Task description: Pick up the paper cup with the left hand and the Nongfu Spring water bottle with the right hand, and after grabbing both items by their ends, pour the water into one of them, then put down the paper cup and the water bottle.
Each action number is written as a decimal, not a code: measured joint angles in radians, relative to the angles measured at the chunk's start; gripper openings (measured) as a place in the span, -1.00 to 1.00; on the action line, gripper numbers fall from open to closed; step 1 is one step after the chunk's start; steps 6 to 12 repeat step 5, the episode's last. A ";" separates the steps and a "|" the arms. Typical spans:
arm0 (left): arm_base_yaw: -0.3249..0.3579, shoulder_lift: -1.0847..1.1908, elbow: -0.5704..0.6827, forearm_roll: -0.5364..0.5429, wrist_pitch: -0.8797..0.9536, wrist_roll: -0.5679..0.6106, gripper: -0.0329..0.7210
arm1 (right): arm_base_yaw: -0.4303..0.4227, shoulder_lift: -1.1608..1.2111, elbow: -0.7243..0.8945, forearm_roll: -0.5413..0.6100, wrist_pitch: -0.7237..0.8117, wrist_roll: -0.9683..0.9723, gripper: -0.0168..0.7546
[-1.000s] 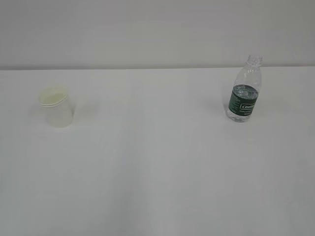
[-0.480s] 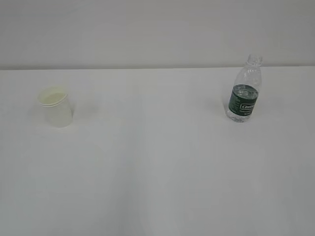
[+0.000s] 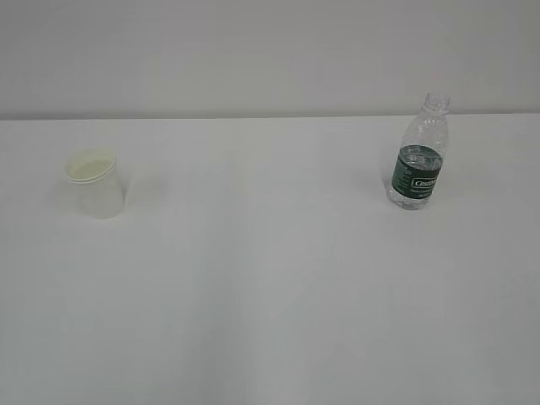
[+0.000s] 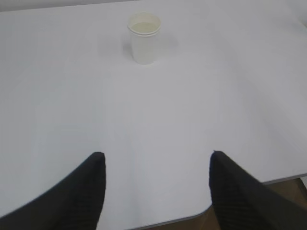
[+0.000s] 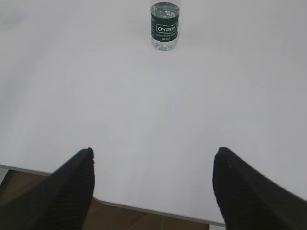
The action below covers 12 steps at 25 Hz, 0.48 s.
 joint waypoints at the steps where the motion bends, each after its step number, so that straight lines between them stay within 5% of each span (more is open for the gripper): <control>1: 0.000 0.000 0.000 0.000 0.000 0.000 0.37 | 0.000 0.000 0.000 0.000 0.000 0.000 0.55; 12: 0.000 0.000 0.000 0.000 0.000 0.000 0.37 | 0.000 0.000 0.000 0.000 0.000 0.000 0.55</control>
